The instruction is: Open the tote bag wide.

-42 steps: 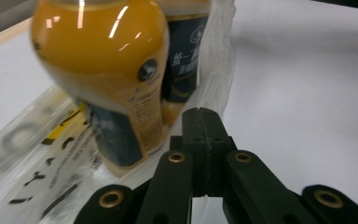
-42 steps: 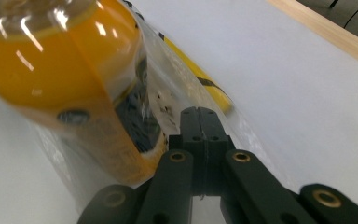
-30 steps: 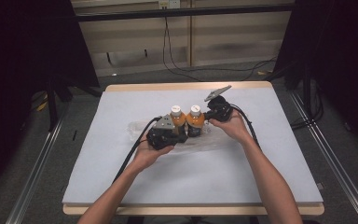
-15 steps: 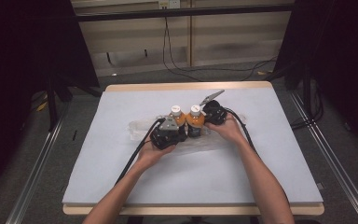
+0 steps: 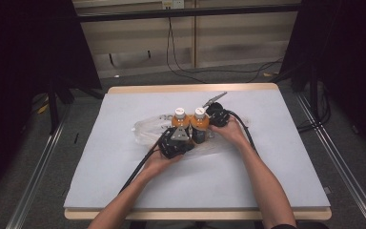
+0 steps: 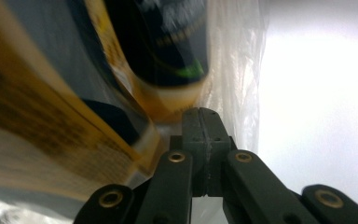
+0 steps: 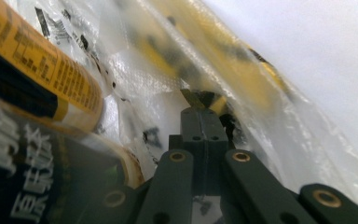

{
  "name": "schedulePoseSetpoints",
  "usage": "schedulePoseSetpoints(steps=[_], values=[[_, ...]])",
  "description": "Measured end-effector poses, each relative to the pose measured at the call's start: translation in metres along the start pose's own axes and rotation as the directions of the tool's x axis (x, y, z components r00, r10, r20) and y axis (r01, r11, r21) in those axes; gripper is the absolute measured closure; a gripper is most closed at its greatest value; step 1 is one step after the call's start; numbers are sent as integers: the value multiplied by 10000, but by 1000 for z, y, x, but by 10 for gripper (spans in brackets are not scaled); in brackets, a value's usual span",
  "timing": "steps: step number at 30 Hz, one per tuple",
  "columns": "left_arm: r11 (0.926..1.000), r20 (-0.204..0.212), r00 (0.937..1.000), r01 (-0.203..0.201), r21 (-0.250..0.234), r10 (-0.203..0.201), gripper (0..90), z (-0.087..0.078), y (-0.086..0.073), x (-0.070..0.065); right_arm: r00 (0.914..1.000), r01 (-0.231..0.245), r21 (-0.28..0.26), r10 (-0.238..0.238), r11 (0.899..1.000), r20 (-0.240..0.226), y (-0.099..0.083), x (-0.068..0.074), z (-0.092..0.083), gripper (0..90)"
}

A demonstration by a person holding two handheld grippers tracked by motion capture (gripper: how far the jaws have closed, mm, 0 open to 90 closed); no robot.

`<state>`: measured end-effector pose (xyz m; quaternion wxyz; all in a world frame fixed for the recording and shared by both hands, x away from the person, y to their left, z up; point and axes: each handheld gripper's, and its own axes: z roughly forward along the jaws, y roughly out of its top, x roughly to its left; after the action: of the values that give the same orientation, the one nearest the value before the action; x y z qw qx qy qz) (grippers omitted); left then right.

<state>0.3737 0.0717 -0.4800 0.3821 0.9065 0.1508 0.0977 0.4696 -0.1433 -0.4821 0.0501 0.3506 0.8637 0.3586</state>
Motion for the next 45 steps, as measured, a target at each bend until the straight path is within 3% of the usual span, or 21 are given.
schedulePoseSetpoints(steps=[5,9,12,16,18,26,38,45], values=[[9999,128,9999,-84,131,82,900,0,-3,-5,9993,-356,104,357,9993,-142,3,-1,1,900],[9999,263,9996,-77,141,73,900,-1,-4,-6,9990,-435,273,431,9987,147,7,-1,3,900],[9998,521,9986,-98,167,90,900,-3,-5,-9,9967,-374,401,344,9985,731,13,-2,5,900],[9990,805,9961,-372,264,350,900,-5,-5,-11,9957,-577,488,539,9971,757,19,-6,9,900],[9995,855,9961,-254,202,236,900,-5,-6,-13,9950,-623,598,573,9963,820,22,-6,11,900],[9968,1316,9889,-735,317,688,900,-12,-9,-22,9886,-496,893,362,9948,1459,33,-4,17,900],[9965,1672,9831,-800,243,748,900,-18,-14,-30,9795,-873,865,697,9924,1890,44,-12,26,900],[9950,1972,9766,-939,353,852,900,-22,-15,-31,9719,-1249,411,1139,9913,2062,44,-15,29,900]])
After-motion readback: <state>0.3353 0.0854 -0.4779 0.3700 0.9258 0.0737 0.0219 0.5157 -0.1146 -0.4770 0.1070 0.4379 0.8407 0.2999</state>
